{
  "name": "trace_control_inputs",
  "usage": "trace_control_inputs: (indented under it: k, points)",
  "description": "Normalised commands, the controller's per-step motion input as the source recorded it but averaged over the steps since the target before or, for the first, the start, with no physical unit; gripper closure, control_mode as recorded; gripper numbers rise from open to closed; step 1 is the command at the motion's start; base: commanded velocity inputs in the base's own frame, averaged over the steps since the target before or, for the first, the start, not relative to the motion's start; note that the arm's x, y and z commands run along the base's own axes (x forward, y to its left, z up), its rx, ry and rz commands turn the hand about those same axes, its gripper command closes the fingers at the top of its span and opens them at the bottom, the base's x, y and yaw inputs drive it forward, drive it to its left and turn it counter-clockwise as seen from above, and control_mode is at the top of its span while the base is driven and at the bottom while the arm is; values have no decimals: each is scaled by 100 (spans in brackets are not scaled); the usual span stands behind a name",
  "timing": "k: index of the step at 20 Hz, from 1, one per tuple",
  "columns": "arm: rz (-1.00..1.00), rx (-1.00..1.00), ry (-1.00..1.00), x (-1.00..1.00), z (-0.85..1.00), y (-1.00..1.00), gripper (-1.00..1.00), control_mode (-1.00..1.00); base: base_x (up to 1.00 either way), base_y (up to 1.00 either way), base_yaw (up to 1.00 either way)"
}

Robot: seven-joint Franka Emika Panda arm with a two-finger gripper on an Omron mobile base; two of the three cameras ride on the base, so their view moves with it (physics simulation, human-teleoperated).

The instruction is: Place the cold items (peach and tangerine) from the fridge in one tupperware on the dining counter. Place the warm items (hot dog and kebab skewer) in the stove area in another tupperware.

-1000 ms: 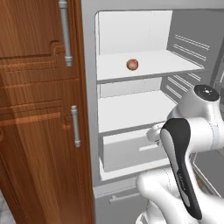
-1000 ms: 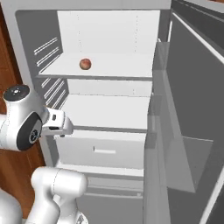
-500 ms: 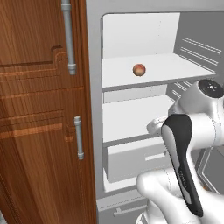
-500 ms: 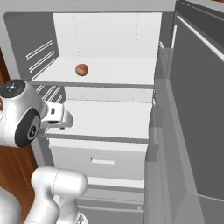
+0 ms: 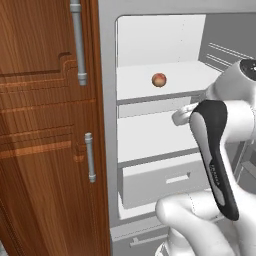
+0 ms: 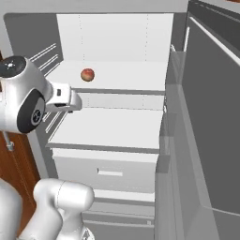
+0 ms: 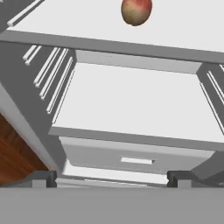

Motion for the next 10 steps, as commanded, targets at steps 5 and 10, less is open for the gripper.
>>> trace_control_inputs:
  k: [5,10]
  points:
    - [0,0,0,60,28,0,-100,-100,0,0,0]
    - [0,0,1,79,11,0,-100,-100,0,0,0]
